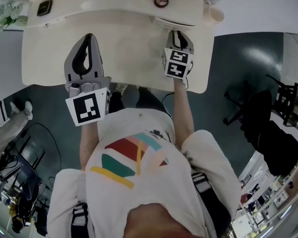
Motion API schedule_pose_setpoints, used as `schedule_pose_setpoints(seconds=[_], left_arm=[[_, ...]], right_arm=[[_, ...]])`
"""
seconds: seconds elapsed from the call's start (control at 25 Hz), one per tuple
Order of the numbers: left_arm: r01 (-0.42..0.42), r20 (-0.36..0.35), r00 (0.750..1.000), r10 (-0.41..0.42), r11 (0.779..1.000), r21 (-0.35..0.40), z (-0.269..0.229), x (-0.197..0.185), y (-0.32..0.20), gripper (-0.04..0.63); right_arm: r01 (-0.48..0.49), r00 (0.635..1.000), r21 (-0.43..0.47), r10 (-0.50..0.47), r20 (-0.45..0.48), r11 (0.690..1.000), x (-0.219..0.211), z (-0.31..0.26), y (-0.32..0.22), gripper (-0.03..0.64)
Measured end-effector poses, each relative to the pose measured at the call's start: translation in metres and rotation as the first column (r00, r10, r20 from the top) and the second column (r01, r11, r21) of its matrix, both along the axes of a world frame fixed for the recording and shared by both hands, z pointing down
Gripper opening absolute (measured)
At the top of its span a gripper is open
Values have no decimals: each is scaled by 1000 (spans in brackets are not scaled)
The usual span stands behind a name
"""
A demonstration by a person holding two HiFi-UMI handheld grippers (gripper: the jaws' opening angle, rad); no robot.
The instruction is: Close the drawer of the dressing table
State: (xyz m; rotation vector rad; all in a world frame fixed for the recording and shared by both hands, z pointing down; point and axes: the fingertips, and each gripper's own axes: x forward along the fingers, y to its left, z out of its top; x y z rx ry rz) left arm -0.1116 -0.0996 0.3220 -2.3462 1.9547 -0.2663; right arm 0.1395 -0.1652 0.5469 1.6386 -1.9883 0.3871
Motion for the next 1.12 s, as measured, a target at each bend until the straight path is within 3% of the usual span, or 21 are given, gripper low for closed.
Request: schedule_pose_setpoints(seconds=[0.48, 0.68, 0.96, 1.12], left_arm=[[5, 3, 1000, -5, 1000, -9, 3, -1, -2, 6], [32, -35, 999, -32, 999, 8, -2, -1, -8, 6], [0, 5, 1000, 0, 1000, -17, 7, 1, -6, 6], [21, -23, 1000, -21, 1000, -2, 3, 1, -12, 6]], right_arm=[[6, 1000, -4, -6, -10, 1000, 0, 2, -3, 71], [11, 1000, -2, -11, -17, 1000, 0, 2, -7, 71], [13, 1000, 1, -13, -14, 1000, 0, 1, -11, 69], [14, 1000, 0, -14, -13, 1000, -1, 2, -15, 69]])
